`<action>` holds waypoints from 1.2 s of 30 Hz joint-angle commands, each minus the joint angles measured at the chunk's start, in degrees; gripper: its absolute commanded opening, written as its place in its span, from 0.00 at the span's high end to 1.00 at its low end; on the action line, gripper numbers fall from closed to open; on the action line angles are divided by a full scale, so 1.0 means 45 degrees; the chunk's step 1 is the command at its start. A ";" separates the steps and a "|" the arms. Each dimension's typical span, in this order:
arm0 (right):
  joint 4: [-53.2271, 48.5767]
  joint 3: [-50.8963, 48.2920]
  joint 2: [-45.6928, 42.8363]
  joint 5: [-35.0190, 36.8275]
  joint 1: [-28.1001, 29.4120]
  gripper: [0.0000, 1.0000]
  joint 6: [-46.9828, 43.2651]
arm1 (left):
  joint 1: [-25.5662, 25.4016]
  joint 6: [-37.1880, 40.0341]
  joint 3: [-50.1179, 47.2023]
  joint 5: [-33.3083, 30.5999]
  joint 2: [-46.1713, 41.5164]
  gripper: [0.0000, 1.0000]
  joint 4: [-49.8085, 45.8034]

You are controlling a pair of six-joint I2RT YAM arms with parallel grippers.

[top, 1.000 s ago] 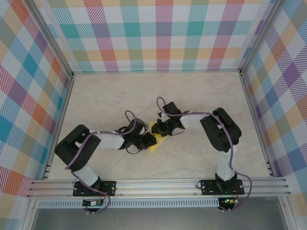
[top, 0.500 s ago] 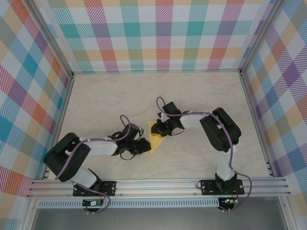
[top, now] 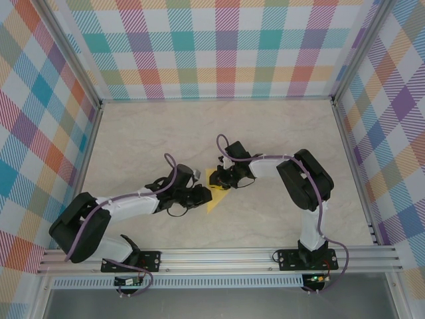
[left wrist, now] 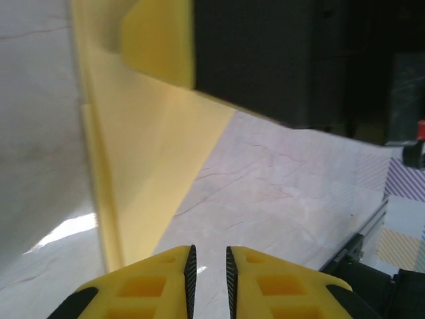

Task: Fold a paper plane with a square sheet of paper (pick it up from the middle)
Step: Fourth fold the wing at the center of the table.

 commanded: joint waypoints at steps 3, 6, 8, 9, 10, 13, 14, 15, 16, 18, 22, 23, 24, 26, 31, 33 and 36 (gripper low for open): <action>-0.1448 -0.0545 0.1331 0.1211 0.0075 0.80 0.0040 | -0.0251 -0.0539 0.0339 0.1016 0.1675 0.78 0.1505; -0.1446 -0.0565 0.1316 0.1220 0.0075 0.80 0.0040 | -0.0313 -0.0640 0.0341 0.0870 0.2407 0.79 0.1662; -0.1481 -0.0581 0.1308 0.1229 0.0074 0.80 0.0003 | -0.0320 -0.0748 0.0203 0.0664 0.2609 0.79 0.1460; -0.1483 -0.0601 0.1308 0.1249 0.0077 0.80 0.0004 | -0.0343 -0.0761 0.0076 0.0594 0.2618 0.79 0.1426; -0.1484 -0.0594 0.1325 0.1250 0.0082 0.80 0.0001 | -0.0370 -0.0768 -0.0067 0.0537 0.2567 0.79 0.1345; -0.1573 -0.0604 0.1327 0.1279 0.0085 0.80 -0.0043 | -0.0423 -0.0588 -0.0479 -0.0007 0.2126 0.79 0.0333; -0.1573 -0.0604 0.1327 0.1303 0.0076 0.80 -0.0056 | -0.0439 -0.0466 -0.0569 -0.0200 0.1954 0.79 -0.0103; -0.1560 -0.0594 0.1341 0.1308 0.0075 0.80 -0.0060 | -0.0441 -0.0318 -0.0658 -0.0296 0.1821 0.79 -0.0460; -0.1584 -0.0575 0.1356 0.1307 0.0084 0.80 -0.0058 | -0.0448 -0.0198 -0.0710 -0.0326 0.1724 0.79 -0.0760; -0.1655 -0.0507 0.1394 0.1299 0.0075 0.80 -0.0077 | -0.0457 -0.0041 -0.0932 -0.0366 0.1446 0.79 -0.1082; -0.1671 -0.0467 0.1386 0.1336 0.0075 0.80 -0.0087 | -0.0456 0.0107 -0.1327 0.0116 0.0876 0.79 -0.0984; -0.1663 -0.0467 0.1392 0.1340 0.0075 0.80 -0.0060 | -0.0459 0.0240 -0.1305 0.0150 0.0683 0.79 -0.1133; -0.1641 -0.0482 0.1405 0.1313 0.0084 0.80 -0.0024 | -0.0464 0.0309 -0.1277 0.0122 0.0425 0.80 -0.1281; -0.1452 -0.0569 0.1386 0.1218 0.0091 0.80 0.0176 | -0.0469 0.0226 -0.1280 -0.0066 -0.0332 0.80 -0.1398; -0.0285 -0.1282 0.1181 0.1203 0.0218 0.80 0.1591 | -0.0292 -0.0804 -0.1364 -0.1902 -0.2609 0.78 -0.2084; 0.0189 -0.1600 0.1042 0.1335 0.0323 0.80 0.2149 | -0.0043 -0.1166 -0.1262 -0.2268 -0.2928 0.79 -0.2304; 0.0437 -0.1918 0.0784 0.1799 0.0554 0.80 0.2938 | 0.0099 -0.1585 -0.1253 -0.2447 -0.3016 0.79 -0.1744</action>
